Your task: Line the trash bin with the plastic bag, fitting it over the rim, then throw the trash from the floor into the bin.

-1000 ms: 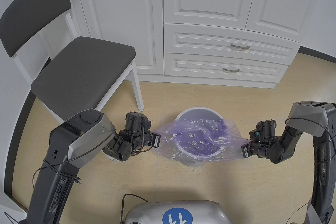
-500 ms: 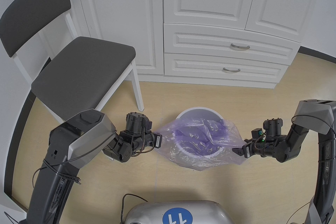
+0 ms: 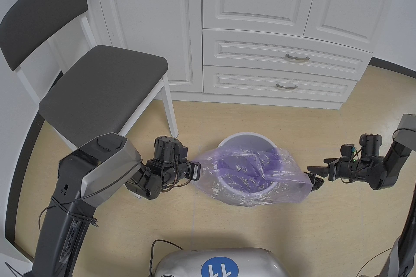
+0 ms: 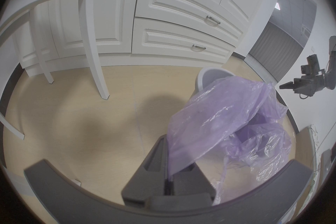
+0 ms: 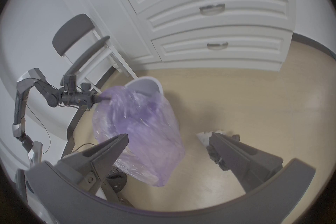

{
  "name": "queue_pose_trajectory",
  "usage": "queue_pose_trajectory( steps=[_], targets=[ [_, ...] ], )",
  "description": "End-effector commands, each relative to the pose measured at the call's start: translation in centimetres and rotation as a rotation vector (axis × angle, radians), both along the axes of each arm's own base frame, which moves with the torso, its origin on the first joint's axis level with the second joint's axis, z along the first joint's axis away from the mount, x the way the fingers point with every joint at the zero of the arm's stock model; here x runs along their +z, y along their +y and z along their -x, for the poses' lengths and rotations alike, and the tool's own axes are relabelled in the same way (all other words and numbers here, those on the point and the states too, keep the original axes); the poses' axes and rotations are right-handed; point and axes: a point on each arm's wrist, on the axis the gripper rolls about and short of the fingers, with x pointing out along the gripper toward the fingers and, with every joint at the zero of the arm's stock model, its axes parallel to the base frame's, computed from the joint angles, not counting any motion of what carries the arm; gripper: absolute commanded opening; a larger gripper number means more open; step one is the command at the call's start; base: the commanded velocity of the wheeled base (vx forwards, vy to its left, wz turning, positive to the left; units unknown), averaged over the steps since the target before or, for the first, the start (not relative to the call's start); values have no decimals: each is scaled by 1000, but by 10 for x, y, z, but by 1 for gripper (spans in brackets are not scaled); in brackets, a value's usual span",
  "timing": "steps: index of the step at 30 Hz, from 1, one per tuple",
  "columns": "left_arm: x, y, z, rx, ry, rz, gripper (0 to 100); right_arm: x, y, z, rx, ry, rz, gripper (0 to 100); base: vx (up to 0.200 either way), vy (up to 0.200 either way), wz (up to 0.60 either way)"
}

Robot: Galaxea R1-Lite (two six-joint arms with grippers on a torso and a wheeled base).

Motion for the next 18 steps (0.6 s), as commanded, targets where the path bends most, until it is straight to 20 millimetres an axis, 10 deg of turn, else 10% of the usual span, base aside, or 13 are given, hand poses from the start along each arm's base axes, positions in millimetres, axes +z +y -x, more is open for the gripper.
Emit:
queue_pose_trajectory(
  steps=[1, 10, 15, 16, 18],
  targets=[
    [1, 2, -1, 3, -5, 5, 0, 48, 28, 23, 51, -101, 18, 100, 0, 0, 0],
    [-3, 1, -3, 4, -74, 47, 0, 37, 172, 12, -26, -160, 264, 100, 0, 0, 0],
    [1, 1, -4, 7, -108, 61, 0, 30, 213, 30, 46, -162, 296, 100, 0, 0, 0],
    [1, 1, -4, 7, -108, 61, 100, 30, 213, 30, 46, -162, 296, 100, 0, 0, 0],
    [1, 3, -3, 10, -105, 60, 100, 18, 222, 29, 56, -146, 313, 100, 0, 0, 0]
  ],
)
